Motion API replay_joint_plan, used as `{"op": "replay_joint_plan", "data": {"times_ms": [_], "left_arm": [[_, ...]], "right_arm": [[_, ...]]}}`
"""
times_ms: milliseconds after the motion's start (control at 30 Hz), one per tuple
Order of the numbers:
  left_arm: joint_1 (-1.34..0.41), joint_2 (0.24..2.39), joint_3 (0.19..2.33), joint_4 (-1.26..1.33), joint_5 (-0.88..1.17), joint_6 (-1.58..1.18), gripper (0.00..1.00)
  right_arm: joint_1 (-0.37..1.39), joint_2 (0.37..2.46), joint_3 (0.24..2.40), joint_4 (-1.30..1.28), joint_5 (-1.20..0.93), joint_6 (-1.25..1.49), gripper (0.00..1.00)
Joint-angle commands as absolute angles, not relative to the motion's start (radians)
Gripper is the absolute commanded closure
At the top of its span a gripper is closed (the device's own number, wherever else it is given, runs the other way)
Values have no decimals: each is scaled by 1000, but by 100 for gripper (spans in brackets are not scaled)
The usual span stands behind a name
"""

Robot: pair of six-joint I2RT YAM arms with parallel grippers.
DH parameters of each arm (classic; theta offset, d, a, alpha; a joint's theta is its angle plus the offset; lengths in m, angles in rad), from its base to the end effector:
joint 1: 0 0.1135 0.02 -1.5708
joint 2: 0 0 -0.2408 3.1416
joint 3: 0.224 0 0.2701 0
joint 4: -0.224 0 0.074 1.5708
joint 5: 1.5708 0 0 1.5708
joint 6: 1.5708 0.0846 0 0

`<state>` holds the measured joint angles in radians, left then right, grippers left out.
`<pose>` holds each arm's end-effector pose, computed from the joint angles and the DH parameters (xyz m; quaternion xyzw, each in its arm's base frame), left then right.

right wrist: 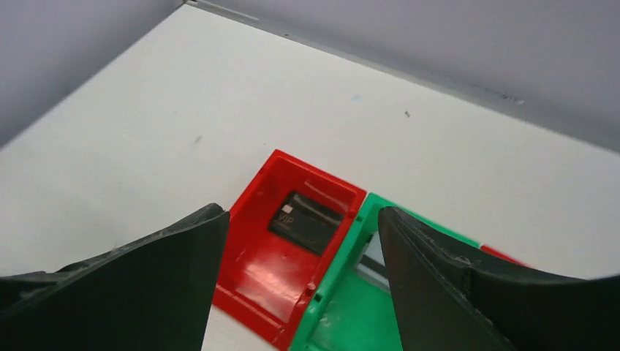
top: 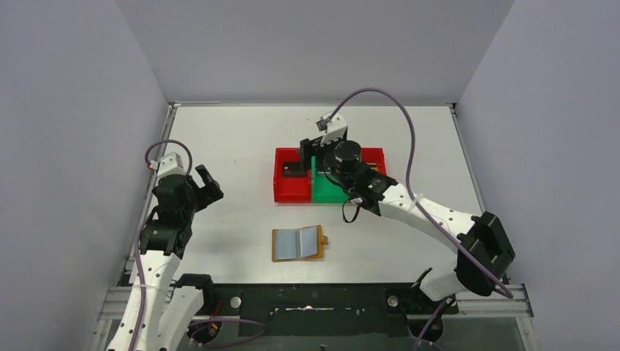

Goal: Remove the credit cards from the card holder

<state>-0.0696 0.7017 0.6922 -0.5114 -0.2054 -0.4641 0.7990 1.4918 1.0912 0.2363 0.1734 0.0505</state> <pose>0.2367 0.0008 0.2484 -0.2191 0.8340 -0.0459 0.5043 0.3049 0.2923 0.2804 -0.2257 0.7278 0.2053 0.6142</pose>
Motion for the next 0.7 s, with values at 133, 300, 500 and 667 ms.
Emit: {"op": "replay_joint_plan", "data": {"times_ms": [133, 300, 500, 667], "left_arm": [[-61, 702, 701, -454, -177, -458, 4], [-61, 708, 700, -456, -166, -457, 4], [-61, 713, 700, -462, -163, -459, 4], [-62, 726, 698, -459, -147, -458, 3]], "right_arm": [[876, 1366, 915, 73, 197, 639, 27], [1044, 1401, 925, -67, 421, 759, 28], [1199, 1481, 966, -193, 581, 922, 29], [1267, 1557, 995, -275, 632, 1028, 30]]}}
